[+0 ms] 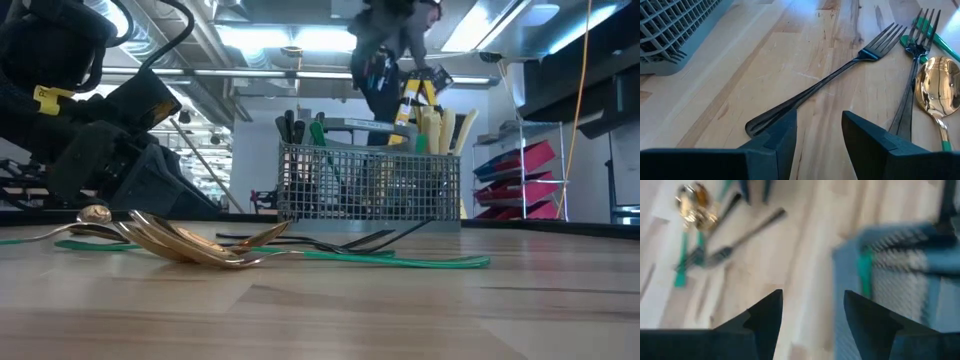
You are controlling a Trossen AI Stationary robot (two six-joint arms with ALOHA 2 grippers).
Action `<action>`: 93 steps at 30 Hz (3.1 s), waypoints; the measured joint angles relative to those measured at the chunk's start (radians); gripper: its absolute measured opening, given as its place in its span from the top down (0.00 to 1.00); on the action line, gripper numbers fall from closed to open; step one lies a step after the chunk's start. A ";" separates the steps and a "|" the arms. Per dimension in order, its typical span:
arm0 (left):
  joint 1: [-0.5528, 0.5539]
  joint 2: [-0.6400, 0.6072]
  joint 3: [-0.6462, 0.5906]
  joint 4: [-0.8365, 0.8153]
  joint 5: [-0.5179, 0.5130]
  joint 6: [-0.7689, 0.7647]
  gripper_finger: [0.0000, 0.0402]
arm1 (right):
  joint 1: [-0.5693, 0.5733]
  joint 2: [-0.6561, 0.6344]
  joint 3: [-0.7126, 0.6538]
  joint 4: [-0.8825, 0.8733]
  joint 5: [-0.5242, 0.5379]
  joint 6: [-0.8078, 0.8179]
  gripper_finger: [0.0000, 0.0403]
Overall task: Sort silverware
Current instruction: Put the black fork into the gray organizer
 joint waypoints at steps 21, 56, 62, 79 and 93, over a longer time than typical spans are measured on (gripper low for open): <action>0.002 0.000 0.000 0.000 -0.004 0.004 0.65 | 0.297 0.004 -0.747 0.966 0.150 0.716 0.52; 0.003 0.000 0.000 0.001 -0.035 0.039 0.65 | 0.418 0.244 -0.756 1.206 0.436 0.810 0.52; 0.003 0.000 0.000 -0.001 -0.047 0.042 0.65 | 0.415 0.260 -0.741 1.203 0.484 0.828 0.52; 0.003 0.000 0.000 0.003 -0.048 0.057 0.65 | 0.400 0.296 -0.736 1.194 0.436 0.845 0.92; -0.095 0.000 0.000 0.418 0.045 0.331 0.65 | 0.327 0.107 -0.743 1.120 0.367 0.737 0.99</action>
